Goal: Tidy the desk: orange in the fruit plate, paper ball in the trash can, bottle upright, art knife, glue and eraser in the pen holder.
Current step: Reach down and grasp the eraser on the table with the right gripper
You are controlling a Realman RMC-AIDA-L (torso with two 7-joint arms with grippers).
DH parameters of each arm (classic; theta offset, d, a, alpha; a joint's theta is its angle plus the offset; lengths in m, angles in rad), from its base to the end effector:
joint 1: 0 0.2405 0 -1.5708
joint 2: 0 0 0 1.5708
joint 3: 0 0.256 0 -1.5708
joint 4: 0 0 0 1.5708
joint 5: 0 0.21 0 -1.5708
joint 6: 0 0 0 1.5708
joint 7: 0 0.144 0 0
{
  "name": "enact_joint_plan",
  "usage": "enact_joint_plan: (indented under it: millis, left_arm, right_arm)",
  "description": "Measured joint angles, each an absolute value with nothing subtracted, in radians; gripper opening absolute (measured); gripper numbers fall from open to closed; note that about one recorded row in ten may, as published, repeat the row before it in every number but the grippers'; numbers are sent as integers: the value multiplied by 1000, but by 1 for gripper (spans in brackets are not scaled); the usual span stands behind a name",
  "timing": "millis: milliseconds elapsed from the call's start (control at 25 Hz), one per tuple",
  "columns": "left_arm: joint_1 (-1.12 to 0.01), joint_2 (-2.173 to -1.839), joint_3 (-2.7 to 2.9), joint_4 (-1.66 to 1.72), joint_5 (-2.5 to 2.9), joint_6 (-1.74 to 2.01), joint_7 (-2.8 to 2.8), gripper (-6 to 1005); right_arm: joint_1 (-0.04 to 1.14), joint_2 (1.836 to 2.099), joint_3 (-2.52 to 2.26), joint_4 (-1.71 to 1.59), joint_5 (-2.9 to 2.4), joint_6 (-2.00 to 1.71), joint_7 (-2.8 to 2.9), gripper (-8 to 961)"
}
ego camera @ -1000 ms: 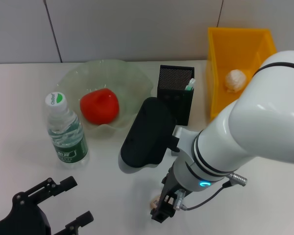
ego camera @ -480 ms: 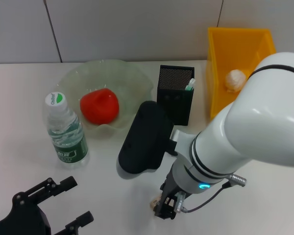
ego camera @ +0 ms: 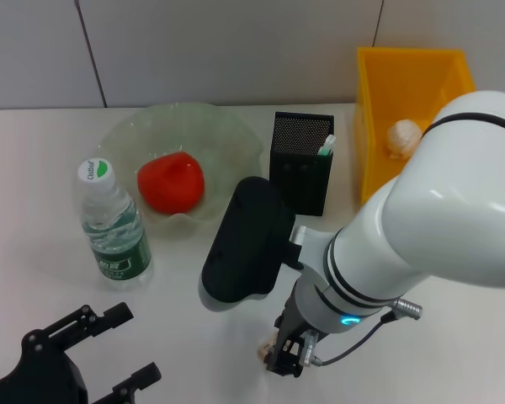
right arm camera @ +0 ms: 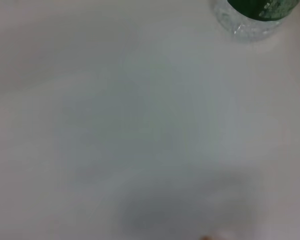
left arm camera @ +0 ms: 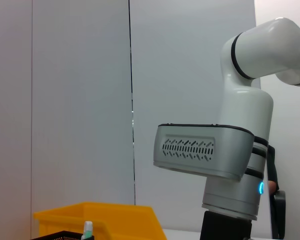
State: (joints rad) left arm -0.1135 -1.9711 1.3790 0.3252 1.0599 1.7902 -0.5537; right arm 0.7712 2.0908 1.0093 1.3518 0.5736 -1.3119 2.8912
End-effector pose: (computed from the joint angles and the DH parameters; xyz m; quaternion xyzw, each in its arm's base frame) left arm -0.3152 0.1802 -0.0061 -0.8815 -0.0655 -0.4056 0.2327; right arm 0.1009 0.2964 -0.1252 -0.9522 0.1173 -0.2501 0.1306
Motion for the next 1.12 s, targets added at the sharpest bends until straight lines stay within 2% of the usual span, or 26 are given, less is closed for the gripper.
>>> enact_joint_plan:
  millis: [280,680,1040,1120]
  left_arm:
    - [-116,-1971,1379,325,1060,1789,-554,669]
    - [-119,-1971,1379,325,1060,1789,-554,669]
    - [-115,-1971,1379,325,1060,1790,-554,669]
    - [-115,-1971,1379,325,1060,1790,-554,669]
  right_arm:
    - [789,2091,1004,1331,575,-1324,2890,358]
    - [787,2091,1011,1350,575,-1350,2888,139]
    - [777,2089,1017,1360,580,-1348,2886,140]
    - [777,2089,1013,1360,578,-1340,2878,175]
